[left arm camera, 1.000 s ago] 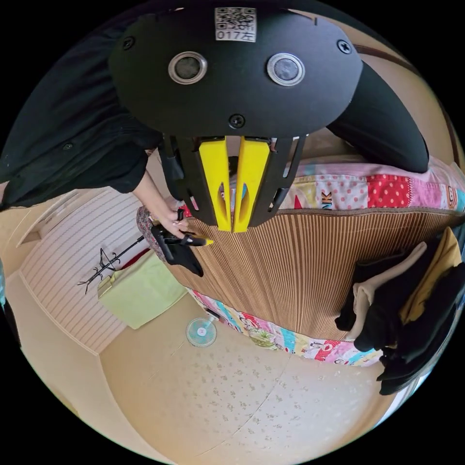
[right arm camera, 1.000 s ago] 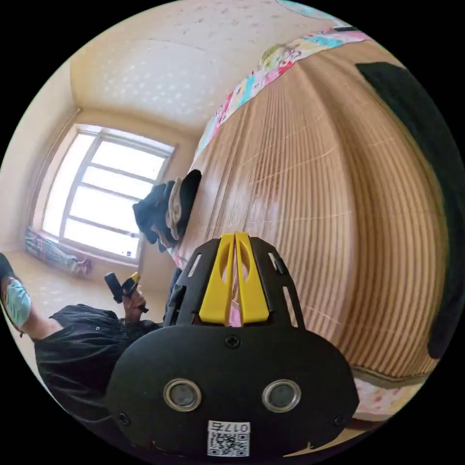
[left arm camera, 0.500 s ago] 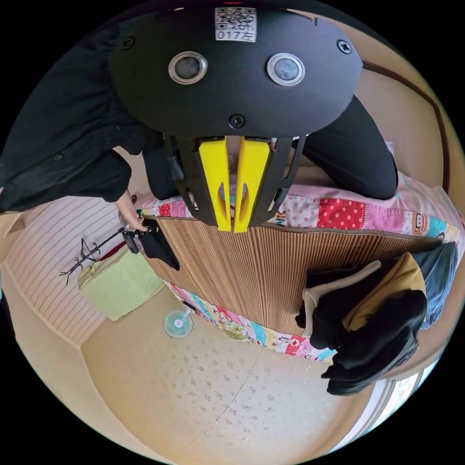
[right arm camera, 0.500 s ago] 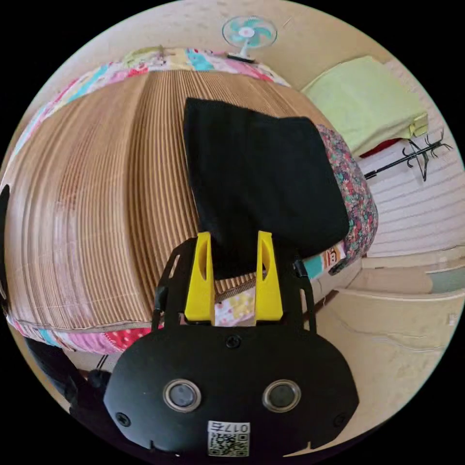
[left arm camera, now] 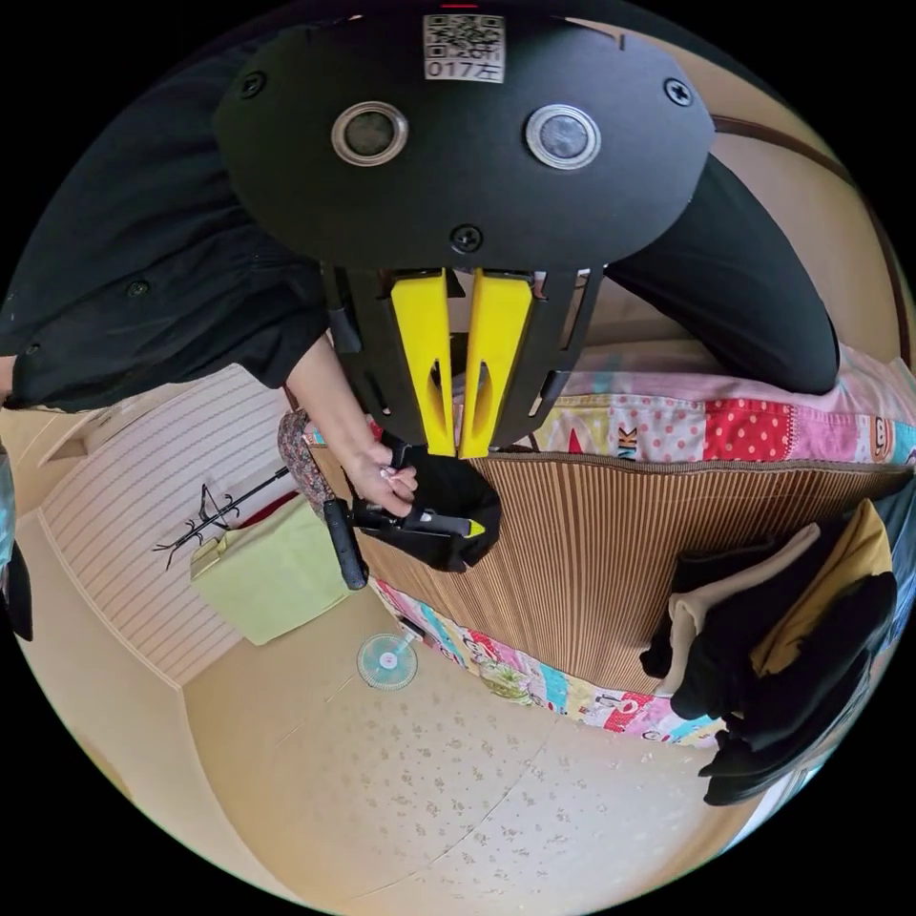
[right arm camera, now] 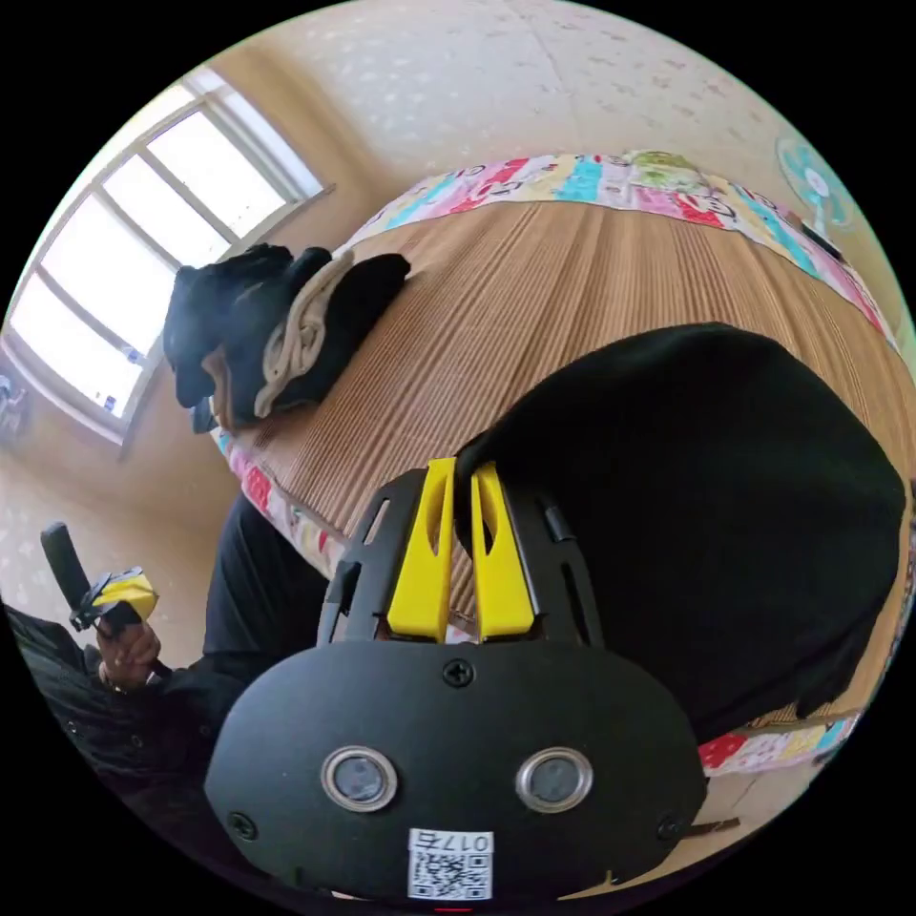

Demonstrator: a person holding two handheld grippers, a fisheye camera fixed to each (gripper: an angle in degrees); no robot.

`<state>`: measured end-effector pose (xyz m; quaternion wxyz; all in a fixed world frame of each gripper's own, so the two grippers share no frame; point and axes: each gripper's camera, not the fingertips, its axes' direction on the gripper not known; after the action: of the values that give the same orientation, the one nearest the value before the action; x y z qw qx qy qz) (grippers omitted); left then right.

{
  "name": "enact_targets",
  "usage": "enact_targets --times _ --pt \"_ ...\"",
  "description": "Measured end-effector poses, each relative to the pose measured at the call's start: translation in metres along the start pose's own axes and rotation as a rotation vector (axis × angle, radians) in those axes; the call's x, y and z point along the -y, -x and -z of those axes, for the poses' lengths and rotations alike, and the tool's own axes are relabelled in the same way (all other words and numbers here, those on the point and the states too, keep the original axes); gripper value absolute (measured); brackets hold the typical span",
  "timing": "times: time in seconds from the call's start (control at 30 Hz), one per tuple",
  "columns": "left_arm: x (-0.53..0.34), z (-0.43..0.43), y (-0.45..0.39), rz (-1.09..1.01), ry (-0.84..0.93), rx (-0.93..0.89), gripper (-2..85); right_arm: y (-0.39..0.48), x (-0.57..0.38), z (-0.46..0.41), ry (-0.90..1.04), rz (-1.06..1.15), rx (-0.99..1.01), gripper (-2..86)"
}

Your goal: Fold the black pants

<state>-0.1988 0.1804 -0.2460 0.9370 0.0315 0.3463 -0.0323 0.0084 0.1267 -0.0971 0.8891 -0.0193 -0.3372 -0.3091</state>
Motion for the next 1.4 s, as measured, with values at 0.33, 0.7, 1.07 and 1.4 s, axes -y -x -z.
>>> enact_targets --times 0.33,0.7,1.07,1.4 --pt "0.024 -0.026 0.015 0.001 0.035 -0.007 3.8 -0.212 -0.104 0.156 -0.365 -0.612 -0.429 12.7" --pt "0.173 -0.095 -0.152 -0.473 0.029 -0.208 8.0 -0.073 0.004 0.067 -0.164 0.025 -0.224 3.5" --pt "0.279 -0.315 -0.143 -0.401 0.39 0.115 12.4 -0.054 -0.111 0.014 0.055 0.155 -0.088 2.1" --pt "0.242 -0.391 -0.19 -0.604 0.51 0.014 0.5 -0.239 -0.151 0.131 -0.298 -0.462 0.309 8.5"
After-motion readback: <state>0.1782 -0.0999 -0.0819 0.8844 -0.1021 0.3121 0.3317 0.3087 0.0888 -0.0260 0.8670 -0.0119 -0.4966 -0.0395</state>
